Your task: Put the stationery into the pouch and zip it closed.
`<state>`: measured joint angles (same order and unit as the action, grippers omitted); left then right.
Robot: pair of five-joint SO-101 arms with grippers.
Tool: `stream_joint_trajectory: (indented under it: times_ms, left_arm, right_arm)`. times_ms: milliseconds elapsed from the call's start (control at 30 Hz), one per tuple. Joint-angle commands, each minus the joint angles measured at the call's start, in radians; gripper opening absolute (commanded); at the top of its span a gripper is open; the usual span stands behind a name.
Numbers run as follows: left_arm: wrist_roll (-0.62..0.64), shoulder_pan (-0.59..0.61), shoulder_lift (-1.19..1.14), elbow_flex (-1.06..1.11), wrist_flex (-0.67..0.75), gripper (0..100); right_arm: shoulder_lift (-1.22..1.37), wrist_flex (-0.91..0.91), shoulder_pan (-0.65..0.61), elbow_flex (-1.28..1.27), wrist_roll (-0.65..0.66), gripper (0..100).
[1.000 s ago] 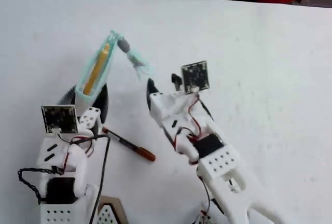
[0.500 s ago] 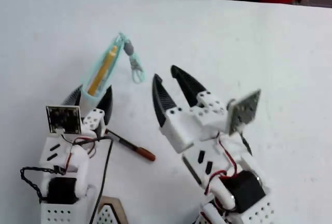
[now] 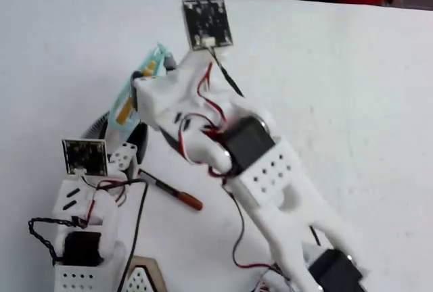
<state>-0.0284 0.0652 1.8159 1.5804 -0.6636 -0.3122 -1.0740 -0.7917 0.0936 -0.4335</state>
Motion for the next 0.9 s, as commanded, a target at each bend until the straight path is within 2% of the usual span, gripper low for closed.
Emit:
stream_joint_trajectory:
  times_ms: [0, 400, 633, 867]
  left_arm:
    - [-0.006, -0.007, 0.002, 0.003, 0.000, 24]
    - [-0.009, -0.007, 0.002, 0.005, 0.000, 24]
    - [-0.009, -0.007, 0.002, 0.005, 0.000, 24]
    - [-0.009, -0.007, 0.002, 0.005, 0.000, 24]
  right_arm:
    - [0.082, -0.054, 0.012, 0.152, -0.031, 19.7]
    - [0.130, -0.074, 0.033, 0.186, -0.061, 19.6]
    - [0.131, -0.047, 0.033, 0.183, -0.057, 3.8]
    - [0.133, -0.047, 0.033, 0.183, -0.058, 12.5]
